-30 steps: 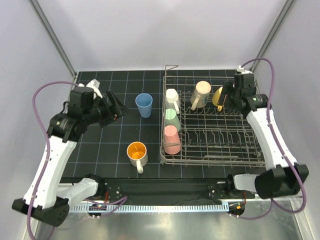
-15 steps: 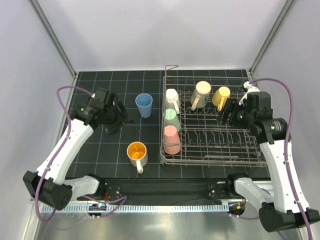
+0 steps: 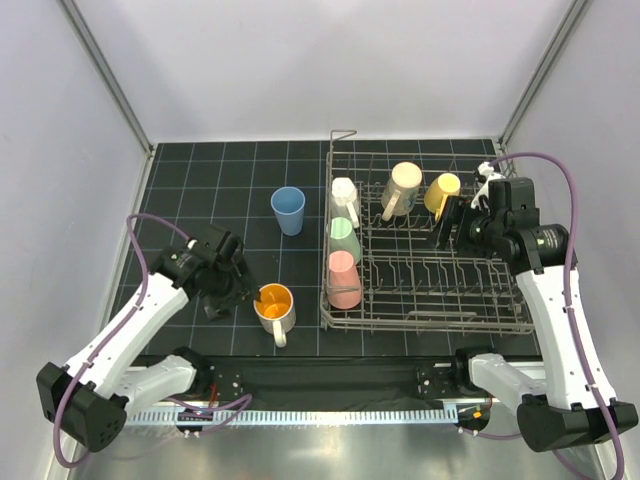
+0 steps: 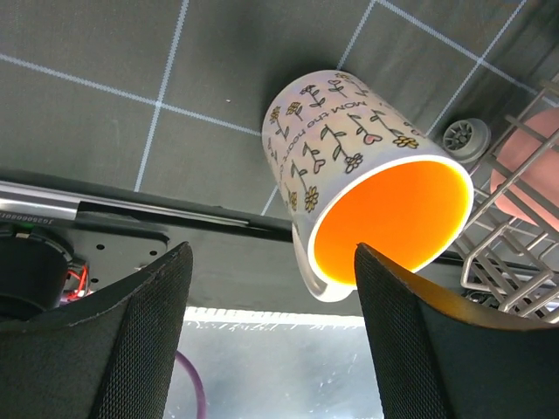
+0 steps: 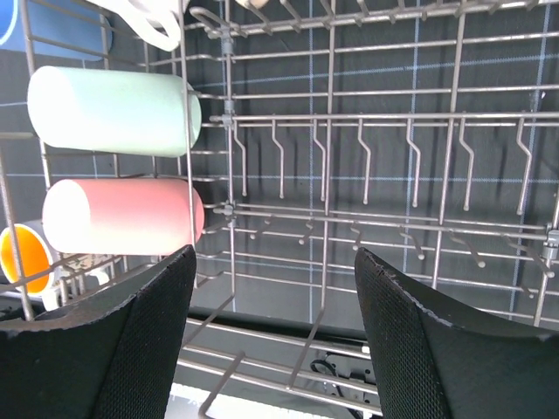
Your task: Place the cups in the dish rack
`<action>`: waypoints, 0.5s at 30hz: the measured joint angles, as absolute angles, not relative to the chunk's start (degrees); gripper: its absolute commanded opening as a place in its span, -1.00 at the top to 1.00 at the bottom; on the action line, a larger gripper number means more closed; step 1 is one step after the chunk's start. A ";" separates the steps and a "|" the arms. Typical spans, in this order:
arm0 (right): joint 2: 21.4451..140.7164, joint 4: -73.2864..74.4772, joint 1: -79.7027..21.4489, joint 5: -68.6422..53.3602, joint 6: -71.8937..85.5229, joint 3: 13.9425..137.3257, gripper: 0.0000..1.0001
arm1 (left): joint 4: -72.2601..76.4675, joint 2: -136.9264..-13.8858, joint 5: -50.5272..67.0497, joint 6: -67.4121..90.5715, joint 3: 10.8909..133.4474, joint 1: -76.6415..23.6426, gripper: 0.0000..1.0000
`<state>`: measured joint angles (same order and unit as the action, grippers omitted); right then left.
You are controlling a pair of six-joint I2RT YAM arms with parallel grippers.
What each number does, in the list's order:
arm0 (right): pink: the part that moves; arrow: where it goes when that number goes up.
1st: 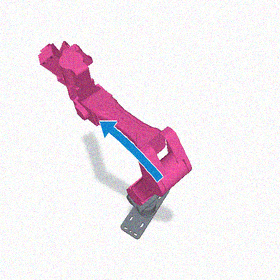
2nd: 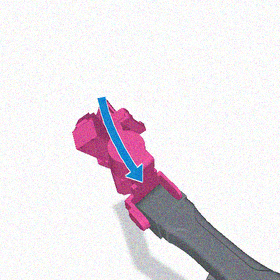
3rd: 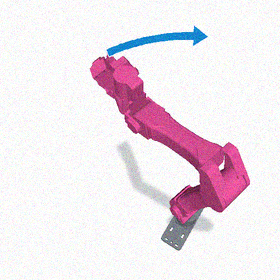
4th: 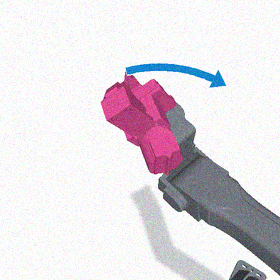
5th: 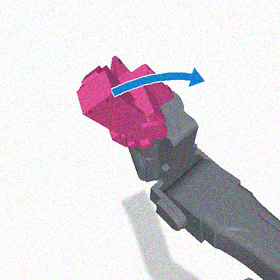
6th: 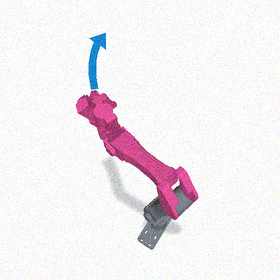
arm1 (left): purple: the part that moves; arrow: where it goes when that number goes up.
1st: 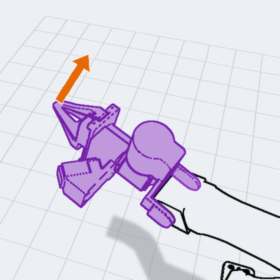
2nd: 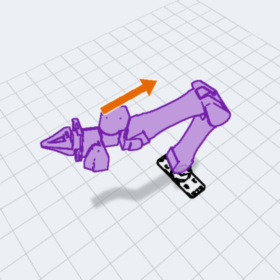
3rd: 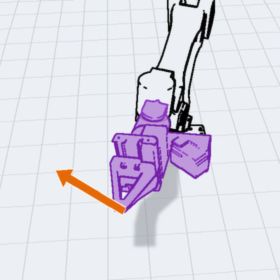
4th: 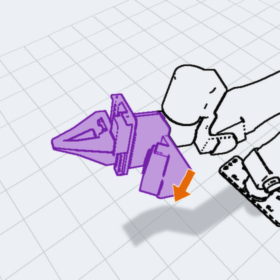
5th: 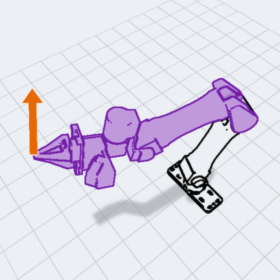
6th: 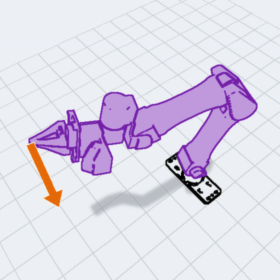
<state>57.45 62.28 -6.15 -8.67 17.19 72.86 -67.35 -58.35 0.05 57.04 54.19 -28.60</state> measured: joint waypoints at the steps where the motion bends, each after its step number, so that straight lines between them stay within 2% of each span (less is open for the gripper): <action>1: 57.84 62.37 -6.15 -8.75 17.28 73.45 -0.49 | -67.13 -58.59 0.12 57.06 54.17 -28.62 -0.46; 15: 57.76 63.42 -6.15 -9.41 17.87 75.40 -0.49 | -62.89 -61.41 1.32 59.61 49.15 -30.65 -0.42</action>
